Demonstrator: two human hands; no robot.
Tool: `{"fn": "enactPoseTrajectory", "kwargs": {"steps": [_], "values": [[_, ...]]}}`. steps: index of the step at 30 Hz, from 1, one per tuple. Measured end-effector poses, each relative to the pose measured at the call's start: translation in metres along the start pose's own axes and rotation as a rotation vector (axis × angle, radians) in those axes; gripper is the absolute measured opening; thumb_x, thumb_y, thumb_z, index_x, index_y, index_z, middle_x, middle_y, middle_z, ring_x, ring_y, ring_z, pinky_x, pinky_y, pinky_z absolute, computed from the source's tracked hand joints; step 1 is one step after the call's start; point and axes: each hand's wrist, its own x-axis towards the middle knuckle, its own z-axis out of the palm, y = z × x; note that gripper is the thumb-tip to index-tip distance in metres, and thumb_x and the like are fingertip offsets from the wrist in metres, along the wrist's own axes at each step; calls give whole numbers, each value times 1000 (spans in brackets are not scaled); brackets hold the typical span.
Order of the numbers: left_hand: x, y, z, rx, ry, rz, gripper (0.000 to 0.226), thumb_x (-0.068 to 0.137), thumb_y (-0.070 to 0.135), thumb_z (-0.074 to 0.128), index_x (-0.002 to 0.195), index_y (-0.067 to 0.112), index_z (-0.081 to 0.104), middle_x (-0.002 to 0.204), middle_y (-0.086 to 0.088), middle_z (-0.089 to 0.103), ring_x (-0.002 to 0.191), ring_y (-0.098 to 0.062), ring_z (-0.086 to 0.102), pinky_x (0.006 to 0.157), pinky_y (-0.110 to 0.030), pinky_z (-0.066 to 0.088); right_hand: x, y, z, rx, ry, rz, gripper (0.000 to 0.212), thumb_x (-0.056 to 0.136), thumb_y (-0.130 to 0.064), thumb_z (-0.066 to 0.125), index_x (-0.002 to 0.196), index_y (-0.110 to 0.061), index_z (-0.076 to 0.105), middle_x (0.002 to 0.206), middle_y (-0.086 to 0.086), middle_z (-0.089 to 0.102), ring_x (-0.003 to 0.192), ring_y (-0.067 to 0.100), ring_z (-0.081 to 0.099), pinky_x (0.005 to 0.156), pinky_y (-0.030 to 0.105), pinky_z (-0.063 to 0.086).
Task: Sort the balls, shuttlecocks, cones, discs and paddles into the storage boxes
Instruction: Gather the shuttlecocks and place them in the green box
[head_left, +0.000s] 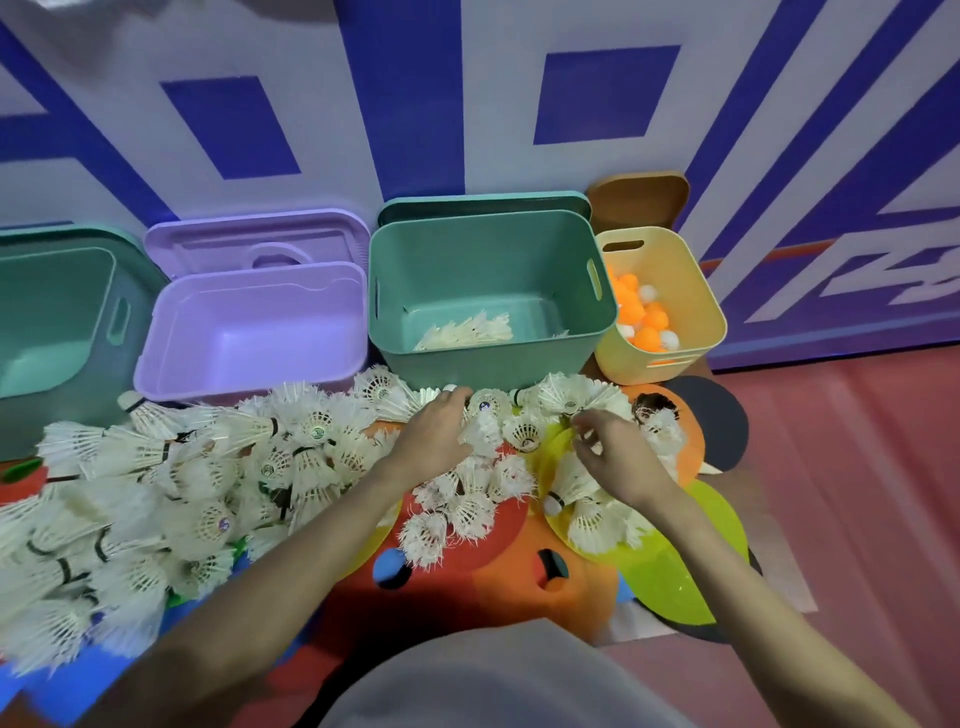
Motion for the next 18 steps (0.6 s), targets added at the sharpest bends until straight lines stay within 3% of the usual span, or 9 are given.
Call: {"fn": "enactPoseTrajectory", "kwargs": {"steps": [4,7,12,18], "values": [[8,5,13,-34,-39,-74,77,81,17,74,143,9,29,130,-13,50,117,-30,52,93,-41,46,-15,13,10,-89,-127,84,40,89,-11,57,128,-1,53,123,17,60,107,32,59,84,31,44],[11,7,19,-29,-47,-67,78,79,16,76,142,7,30,127,-15,52,116,-32,53,91,-43,47,-20,17,18,-152,-169,94,44,89,-13,56,132,-4,51,123,18,60,115,33,55,91,34,45],[9,11,28,-38,25,-28,79,78,20,78,142,9,34,127,-14,57,113,-30,55,90,-40,47,-23,16,29,-142,-197,84,44,87,-12,60,129,-5,50,113,16,61,106,31,57,81,33,47],[-6,13,23,-113,245,-46,72,78,26,78,138,7,44,129,-10,55,119,-26,51,98,-33,40,-22,6,25,9,-101,97,38,88,-6,58,125,-2,52,97,13,66,90,28,62,68,28,41]]}}
